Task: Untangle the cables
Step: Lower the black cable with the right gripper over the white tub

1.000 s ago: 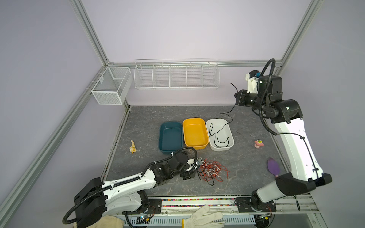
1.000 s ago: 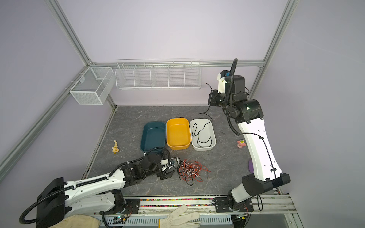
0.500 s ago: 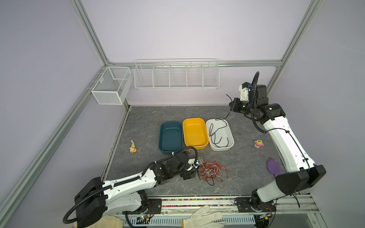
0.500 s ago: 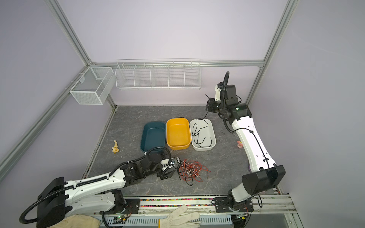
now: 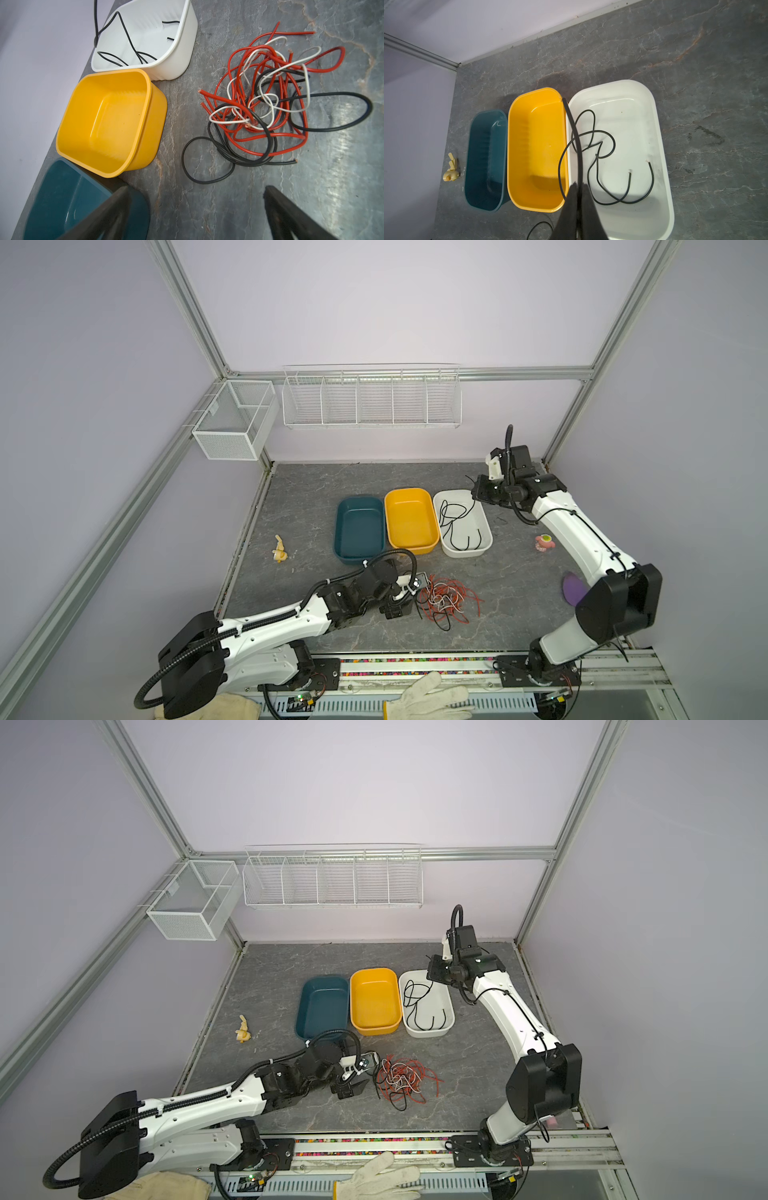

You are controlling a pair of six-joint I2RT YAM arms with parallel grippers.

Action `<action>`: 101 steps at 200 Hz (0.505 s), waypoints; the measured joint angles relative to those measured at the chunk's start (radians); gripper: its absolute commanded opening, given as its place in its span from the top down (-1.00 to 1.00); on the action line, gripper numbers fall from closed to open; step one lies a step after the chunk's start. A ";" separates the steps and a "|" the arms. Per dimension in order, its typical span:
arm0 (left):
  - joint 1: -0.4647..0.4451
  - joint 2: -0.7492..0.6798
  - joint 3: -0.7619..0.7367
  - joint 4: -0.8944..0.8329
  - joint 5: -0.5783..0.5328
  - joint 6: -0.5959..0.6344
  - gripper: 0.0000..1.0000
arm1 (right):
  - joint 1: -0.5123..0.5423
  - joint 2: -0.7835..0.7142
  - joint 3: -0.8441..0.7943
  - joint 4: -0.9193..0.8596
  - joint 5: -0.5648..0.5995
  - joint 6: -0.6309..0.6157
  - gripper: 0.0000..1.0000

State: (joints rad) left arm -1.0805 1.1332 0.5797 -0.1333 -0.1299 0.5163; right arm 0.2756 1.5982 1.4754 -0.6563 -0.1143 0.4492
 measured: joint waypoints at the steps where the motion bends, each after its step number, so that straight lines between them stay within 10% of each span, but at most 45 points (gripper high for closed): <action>1: 0.000 0.000 0.000 0.000 0.000 0.000 -0.99 | 0.000 0.001 -0.001 0.000 0.000 0.000 0.86; 101: 0.000 0.005 0.000 0.000 0.000 0.000 -0.99 | 0.030 0.112 -0.092 0.004 0.026 0.007 0.85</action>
State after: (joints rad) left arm -1.0805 1.1381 0.5797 -0.1333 -0.1303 0.5163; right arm 0.3058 1.7103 1.3830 -0.6521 -0.0883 0.4564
